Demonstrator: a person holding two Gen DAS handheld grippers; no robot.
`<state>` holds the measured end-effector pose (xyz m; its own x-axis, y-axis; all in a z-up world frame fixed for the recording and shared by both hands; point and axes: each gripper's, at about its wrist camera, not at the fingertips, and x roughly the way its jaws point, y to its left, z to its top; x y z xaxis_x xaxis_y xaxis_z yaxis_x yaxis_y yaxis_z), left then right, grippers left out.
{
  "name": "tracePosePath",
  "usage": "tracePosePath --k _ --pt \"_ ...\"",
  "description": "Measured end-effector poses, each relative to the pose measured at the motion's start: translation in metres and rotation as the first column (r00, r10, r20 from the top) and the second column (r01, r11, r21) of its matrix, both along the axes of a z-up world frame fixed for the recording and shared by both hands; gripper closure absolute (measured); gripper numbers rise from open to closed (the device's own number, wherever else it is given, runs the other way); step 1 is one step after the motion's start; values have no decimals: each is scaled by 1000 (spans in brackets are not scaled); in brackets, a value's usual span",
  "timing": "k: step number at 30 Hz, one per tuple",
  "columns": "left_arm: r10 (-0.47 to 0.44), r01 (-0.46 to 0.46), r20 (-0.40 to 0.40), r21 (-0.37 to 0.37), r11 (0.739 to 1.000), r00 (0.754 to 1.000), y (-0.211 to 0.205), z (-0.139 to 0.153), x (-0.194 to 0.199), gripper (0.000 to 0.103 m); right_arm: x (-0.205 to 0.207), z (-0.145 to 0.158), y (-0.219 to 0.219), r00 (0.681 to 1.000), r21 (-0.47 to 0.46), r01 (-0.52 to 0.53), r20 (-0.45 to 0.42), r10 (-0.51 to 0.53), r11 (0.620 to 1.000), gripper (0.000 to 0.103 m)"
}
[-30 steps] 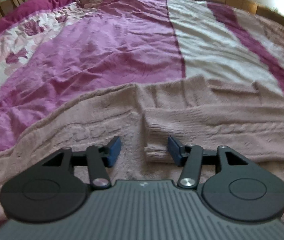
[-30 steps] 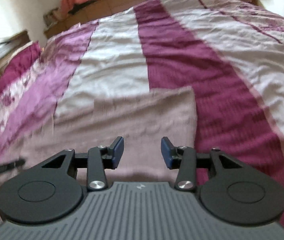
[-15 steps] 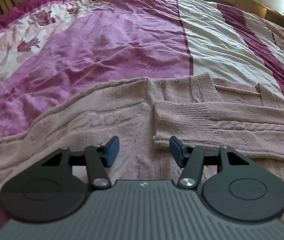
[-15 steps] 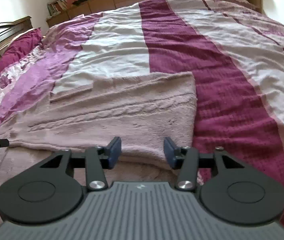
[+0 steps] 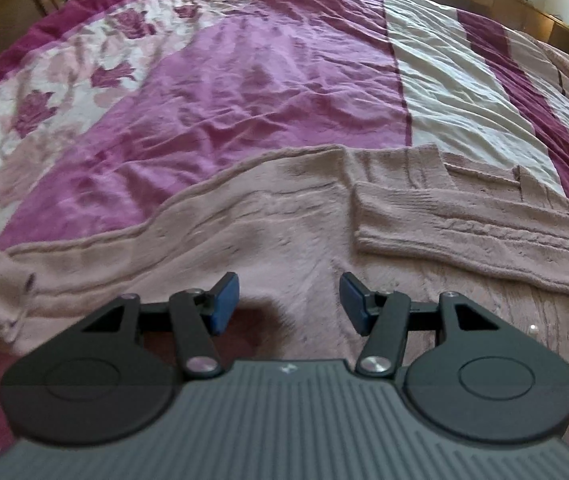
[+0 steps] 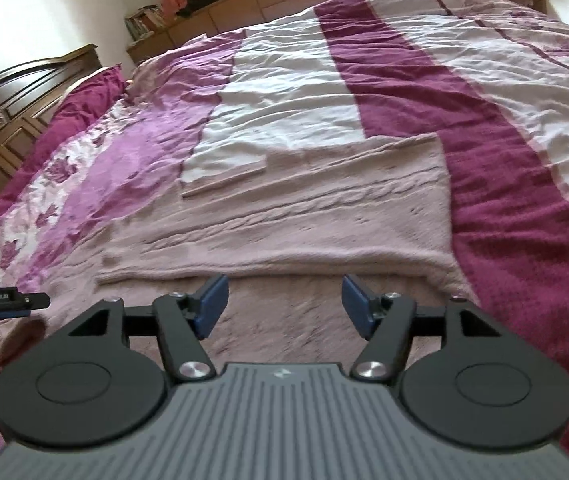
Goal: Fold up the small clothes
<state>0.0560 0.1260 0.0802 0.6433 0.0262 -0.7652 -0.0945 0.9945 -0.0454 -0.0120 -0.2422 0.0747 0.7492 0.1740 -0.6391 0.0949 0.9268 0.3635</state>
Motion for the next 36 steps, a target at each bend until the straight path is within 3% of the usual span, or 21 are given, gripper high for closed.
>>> tracePosePath --k 14,23,32,36 --pt "121 -121 -12 21 992 993 53 11 -51 46 -32 -10 26 999 61 -46 -12 47 997 24" --pt "225 -222 8 -123 967 974 85 -10 -65 42 -39 -27 30 998 57 -49 -47 51 997 23" --pt "398 -376 44 -245 894 917 117 -31 -69 42 -37 -34 30 998 36 -34 -54 36 999 23" --pt "482 -440 47 -342 831 875 140 -40 -75 42 -35 -38 30 997 35 -32 -63 35 999 23"
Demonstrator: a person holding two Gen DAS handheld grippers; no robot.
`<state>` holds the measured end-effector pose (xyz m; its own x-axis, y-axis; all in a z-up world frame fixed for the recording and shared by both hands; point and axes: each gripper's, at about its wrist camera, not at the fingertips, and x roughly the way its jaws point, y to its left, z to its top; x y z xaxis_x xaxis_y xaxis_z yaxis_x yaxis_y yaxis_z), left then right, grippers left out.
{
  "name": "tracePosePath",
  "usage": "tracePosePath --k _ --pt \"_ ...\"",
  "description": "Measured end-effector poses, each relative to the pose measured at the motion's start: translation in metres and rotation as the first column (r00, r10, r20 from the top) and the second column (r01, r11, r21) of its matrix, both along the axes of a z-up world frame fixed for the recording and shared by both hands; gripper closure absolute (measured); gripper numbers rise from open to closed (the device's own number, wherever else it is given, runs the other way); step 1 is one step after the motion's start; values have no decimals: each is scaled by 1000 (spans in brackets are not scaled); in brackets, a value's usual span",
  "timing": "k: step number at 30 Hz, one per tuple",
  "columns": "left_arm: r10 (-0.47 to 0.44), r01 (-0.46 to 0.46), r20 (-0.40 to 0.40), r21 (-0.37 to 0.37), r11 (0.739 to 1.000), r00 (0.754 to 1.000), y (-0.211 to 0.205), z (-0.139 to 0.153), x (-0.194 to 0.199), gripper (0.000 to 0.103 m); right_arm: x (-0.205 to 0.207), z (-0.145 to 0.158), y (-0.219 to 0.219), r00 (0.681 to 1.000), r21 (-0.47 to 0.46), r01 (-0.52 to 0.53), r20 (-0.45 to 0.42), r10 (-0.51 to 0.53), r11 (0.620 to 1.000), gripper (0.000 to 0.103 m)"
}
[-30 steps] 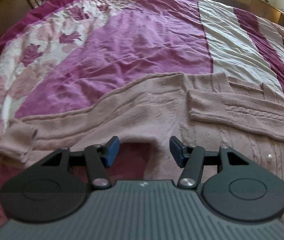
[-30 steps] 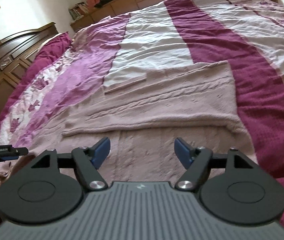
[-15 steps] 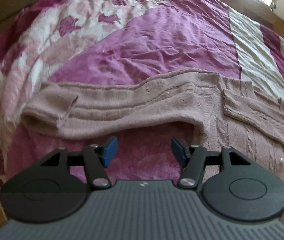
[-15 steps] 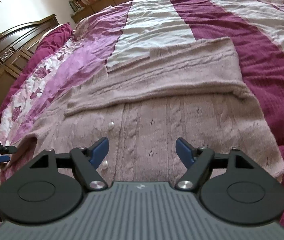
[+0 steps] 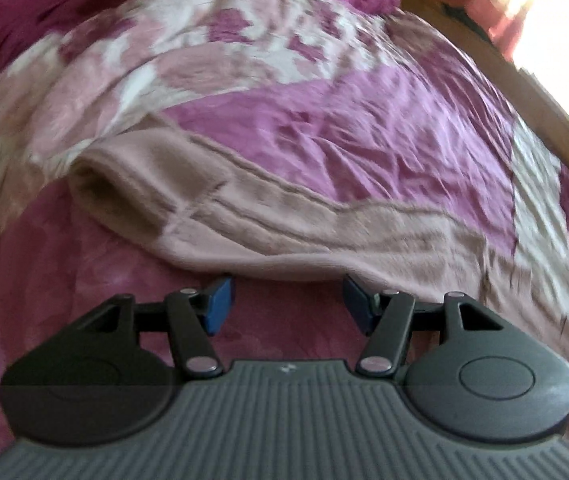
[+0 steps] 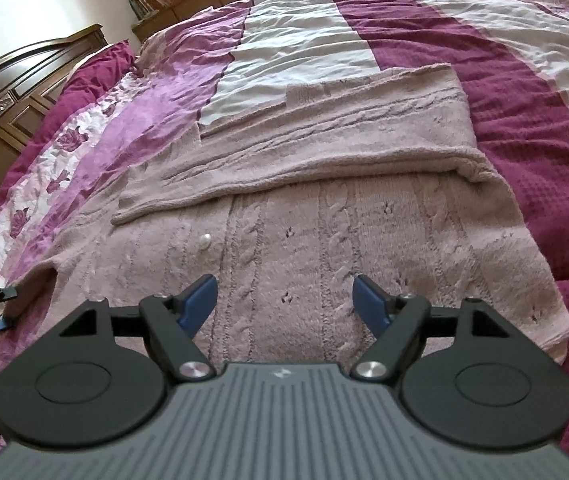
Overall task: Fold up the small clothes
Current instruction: 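Move the left tool to the other sleeve cuff and close on it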
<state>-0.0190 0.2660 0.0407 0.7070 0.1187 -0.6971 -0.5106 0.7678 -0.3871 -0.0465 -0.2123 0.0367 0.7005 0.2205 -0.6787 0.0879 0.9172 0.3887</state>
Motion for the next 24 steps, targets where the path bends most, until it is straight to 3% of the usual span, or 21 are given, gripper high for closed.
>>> tracePosePath --k 6,15,24 --pt "109 -104 56 -94 990 992 22 -12 -7 42 2 -3 1 1000 0 3 -6 -3 1000 23" --pt "204 -183 139 -149 972 969 32 -11 -27 42 4 -5 2 1000 -10 1 -11 -2 1000 23" --pt "257 -239 114 -153 959 960 52 -19 -13 42 6 -8 5 1000 -19 -2 -18 1 1000 23"
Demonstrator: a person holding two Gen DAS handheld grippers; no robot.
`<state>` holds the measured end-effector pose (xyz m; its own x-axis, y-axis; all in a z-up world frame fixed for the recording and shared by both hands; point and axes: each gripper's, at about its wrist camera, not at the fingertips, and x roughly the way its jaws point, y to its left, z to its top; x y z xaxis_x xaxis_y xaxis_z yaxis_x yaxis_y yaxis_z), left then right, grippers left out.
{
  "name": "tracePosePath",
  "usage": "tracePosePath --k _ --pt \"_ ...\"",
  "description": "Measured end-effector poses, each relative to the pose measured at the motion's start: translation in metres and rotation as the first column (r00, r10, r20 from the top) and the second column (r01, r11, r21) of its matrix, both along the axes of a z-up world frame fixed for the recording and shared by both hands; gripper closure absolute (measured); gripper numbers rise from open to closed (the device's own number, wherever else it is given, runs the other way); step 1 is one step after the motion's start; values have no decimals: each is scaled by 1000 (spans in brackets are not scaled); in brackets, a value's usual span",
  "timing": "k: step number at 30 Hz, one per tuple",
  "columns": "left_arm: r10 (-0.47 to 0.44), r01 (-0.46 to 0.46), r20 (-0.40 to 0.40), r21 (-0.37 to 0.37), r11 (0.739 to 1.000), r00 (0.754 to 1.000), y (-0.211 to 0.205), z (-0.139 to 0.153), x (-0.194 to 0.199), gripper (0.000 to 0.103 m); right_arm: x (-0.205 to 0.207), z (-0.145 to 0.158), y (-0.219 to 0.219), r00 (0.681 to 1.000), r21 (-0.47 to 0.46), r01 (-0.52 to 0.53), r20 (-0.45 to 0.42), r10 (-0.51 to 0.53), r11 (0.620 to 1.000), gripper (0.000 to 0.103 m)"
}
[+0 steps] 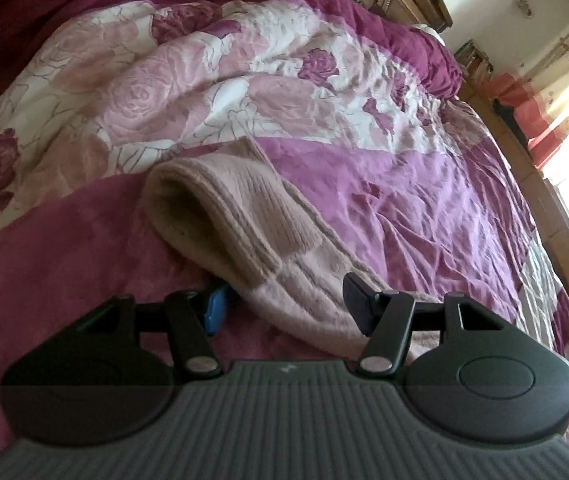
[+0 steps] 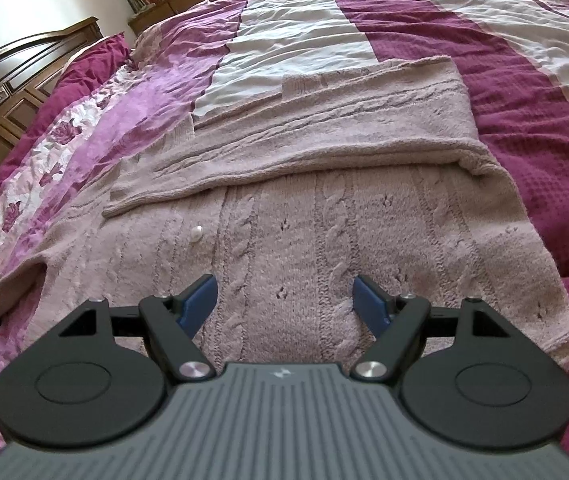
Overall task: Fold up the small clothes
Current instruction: 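Move the left tool to the other sleeve cuff and close on it, then carry the sleeve with the left tool across the cardigan body and release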
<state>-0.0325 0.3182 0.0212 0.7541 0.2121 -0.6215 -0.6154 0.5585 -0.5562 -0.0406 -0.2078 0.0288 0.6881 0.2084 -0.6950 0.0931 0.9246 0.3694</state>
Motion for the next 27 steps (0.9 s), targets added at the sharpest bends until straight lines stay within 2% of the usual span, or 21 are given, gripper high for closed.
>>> tracePosePath --k 4,8,10,12,14,22,27 --pt "12 -12 -8 29 1000 1000 8 -1 13 42 0 0 0 1000 -2 2 -1 -2 1000 23" --pt "-12 15 -39 80 997 999 13 -1 31 43 -1 1 0 1000 -8 6 -1 -6 1000 23" --pt "-20 27 -56 133 991 998 13 0 38 55 0 1 0 1000 -9 7 -2 -7 1000 23" --pt "-32 45 -72 191 981 997 12 2 43 79 0 1 1 1000 -10 8 -3 -9 1000 23" --pt "-51 65 -63 241 968 997 12 8 44 87 -1 2 0 1000 -11 10 -2 -10 1000 23" --pt "-108 76 66 372 925 992 4 59 42 90 1 0 0 1000 -11 10 -10 -11 1000 23" --pt "-178 99 153 423 901 972 -24 93 43 90 2 -1 -1 1000 -5 13 -11 -13 1000 23"
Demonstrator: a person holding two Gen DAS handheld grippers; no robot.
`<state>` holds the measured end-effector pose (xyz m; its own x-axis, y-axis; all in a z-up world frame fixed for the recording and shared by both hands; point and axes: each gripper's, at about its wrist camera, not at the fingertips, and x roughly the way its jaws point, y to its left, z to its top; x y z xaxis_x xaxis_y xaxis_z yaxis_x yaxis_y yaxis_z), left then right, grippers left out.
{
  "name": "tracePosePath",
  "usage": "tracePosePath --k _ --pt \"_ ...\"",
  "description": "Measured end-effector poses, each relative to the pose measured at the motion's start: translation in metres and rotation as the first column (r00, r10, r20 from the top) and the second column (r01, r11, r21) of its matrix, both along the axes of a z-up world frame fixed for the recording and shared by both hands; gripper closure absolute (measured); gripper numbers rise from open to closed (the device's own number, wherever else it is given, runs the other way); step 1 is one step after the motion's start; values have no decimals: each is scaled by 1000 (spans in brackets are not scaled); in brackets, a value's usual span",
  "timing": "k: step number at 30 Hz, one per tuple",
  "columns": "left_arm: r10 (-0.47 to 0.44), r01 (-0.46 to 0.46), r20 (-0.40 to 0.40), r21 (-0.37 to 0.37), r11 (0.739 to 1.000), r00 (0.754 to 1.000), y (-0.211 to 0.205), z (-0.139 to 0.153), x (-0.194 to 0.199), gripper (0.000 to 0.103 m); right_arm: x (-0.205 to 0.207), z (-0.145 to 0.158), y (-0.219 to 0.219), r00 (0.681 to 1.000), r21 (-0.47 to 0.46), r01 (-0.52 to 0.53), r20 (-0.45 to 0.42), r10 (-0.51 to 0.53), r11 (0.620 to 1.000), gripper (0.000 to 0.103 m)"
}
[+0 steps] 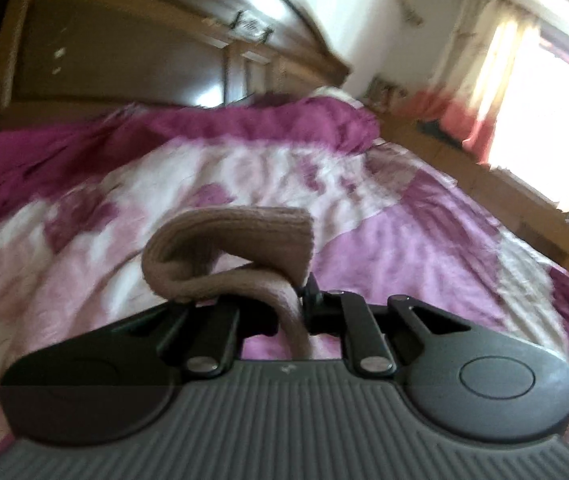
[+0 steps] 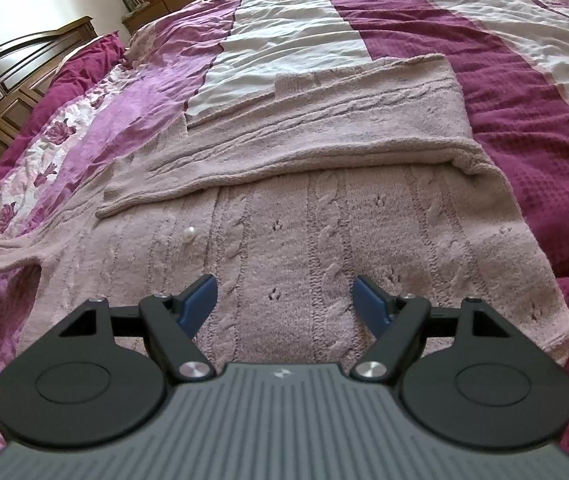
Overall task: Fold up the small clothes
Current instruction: 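Carry the sleeve with the left tool across the cardigan body and release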
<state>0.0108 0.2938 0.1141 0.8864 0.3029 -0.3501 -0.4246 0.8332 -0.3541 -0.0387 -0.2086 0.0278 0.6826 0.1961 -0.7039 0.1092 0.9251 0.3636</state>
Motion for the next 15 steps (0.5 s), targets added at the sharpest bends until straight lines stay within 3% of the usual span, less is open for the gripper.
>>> tracePosePath --k 8,15 --pt "-208 207 19 11 978 978 -82 26 26 91 0 -1 -4 1000 17 8 3 -8 1000 23" --pt "-361 362 -35 15 932 932 -153 13 44 91 -1 0 -5 1000 24 13 8 -13 1000 23"
